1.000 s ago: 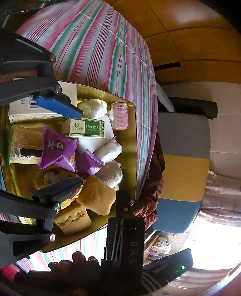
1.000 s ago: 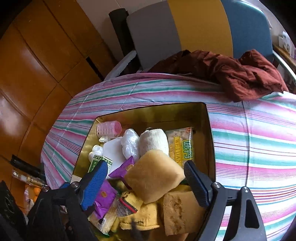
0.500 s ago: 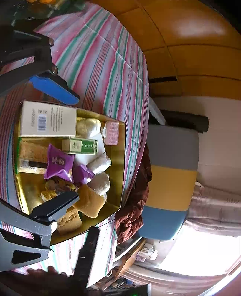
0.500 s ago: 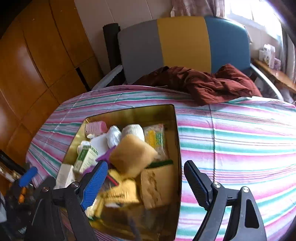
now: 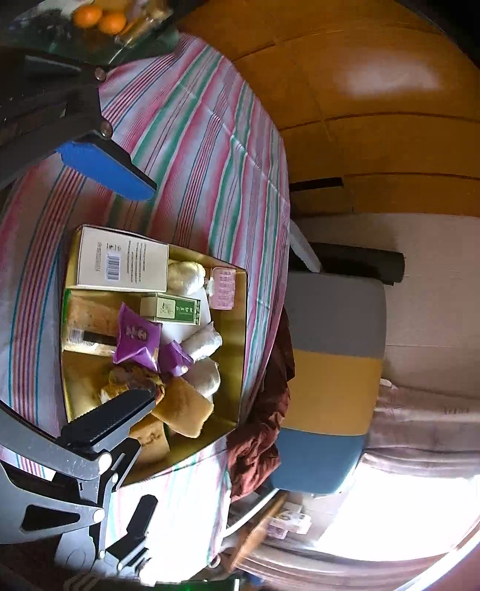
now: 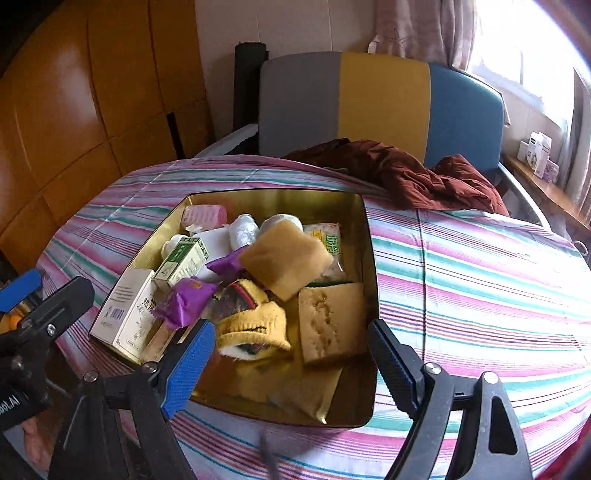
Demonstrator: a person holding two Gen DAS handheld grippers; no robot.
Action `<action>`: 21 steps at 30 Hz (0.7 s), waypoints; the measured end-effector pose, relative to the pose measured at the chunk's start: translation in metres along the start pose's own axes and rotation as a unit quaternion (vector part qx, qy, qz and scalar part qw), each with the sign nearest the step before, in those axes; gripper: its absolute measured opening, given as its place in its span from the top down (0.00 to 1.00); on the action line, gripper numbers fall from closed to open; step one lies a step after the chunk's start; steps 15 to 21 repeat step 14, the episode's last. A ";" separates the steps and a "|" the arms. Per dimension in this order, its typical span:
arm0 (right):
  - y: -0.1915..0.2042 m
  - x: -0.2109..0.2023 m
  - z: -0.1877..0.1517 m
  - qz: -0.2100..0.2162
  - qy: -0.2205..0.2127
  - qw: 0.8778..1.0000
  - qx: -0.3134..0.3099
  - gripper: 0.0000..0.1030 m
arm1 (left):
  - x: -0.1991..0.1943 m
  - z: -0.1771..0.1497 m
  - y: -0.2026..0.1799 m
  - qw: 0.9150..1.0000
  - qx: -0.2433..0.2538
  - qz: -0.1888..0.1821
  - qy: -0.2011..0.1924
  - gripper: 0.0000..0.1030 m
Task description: Organize objects
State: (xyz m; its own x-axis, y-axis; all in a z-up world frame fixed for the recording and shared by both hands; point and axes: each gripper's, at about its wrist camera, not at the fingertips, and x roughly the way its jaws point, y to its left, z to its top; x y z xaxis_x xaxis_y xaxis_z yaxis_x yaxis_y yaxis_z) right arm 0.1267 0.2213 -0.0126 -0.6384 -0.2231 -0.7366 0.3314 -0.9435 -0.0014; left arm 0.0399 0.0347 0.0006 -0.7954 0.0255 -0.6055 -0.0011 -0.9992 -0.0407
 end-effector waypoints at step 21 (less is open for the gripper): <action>0.004 -0.005 -0.002 -0.003 -0.004 1.000 -0.004 0.17 | -0.006 -0.005 0.009 1.000 -0.017 -0.008 -0.012 0.01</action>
